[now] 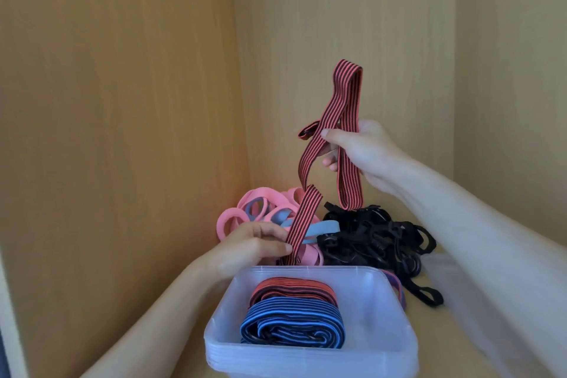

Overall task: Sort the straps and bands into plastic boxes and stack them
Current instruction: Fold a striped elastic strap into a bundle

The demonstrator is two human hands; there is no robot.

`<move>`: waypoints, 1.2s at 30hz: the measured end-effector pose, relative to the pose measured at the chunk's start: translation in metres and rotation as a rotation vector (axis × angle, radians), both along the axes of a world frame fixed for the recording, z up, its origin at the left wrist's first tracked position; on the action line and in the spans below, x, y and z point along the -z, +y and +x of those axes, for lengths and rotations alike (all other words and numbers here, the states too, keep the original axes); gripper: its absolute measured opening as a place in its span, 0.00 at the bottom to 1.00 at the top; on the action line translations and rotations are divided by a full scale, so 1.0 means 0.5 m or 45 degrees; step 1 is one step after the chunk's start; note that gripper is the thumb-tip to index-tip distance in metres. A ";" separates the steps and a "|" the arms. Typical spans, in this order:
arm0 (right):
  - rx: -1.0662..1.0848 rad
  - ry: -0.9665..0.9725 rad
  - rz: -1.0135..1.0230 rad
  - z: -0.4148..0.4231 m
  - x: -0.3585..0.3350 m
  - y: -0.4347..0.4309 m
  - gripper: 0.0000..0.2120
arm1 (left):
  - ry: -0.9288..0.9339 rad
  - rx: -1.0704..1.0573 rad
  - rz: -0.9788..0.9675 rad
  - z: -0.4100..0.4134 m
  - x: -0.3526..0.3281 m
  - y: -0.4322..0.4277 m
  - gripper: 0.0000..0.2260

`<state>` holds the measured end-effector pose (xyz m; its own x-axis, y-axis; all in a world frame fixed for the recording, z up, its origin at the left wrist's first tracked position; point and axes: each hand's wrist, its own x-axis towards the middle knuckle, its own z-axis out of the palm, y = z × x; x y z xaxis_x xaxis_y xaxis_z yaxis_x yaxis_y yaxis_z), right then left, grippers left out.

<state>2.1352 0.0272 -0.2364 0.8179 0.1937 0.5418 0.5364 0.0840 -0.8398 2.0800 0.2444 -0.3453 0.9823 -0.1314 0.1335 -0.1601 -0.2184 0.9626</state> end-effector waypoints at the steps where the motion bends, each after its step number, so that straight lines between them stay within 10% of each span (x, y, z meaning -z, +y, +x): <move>1: 0.020 0.000 0.029 0.003 -0.002 -0.005 0.04 | 0.003 0.006 -0.019 0.000 0.001 0.001 0.04; 13: 0.182 0.045 -0.051 0.046 0.011 -0.038 0.09 | -0.315 -0.394 -0.048 0.012 0.003 0.004 0.04; 19: 0.203 0.080 -0.159 0.057 0.028 -0.036 0.09 | -0.187 -0.275 -0.527 0.009 -0.015 0.005 0.14; 29: 0.260 0.088 0.020 0.049 0.012 -0.033 0.05 | -0.459 -0.560 0.286 0.016 0.005 0.004 0.17; 36: 0.318 0.124 0.251 0.066 -0.009 -0.076 0.06 | -0.510 -0.613 0.220 0.020 0.008 0.014 0.14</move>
<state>2.1683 -0.0106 -0.2318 0.8767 -0.1201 0.4659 0.4789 0.1257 -0.8688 2.0901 0.2516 -0.3495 0.8153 0.2588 0.5180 -0.3450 -0.5014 0.7935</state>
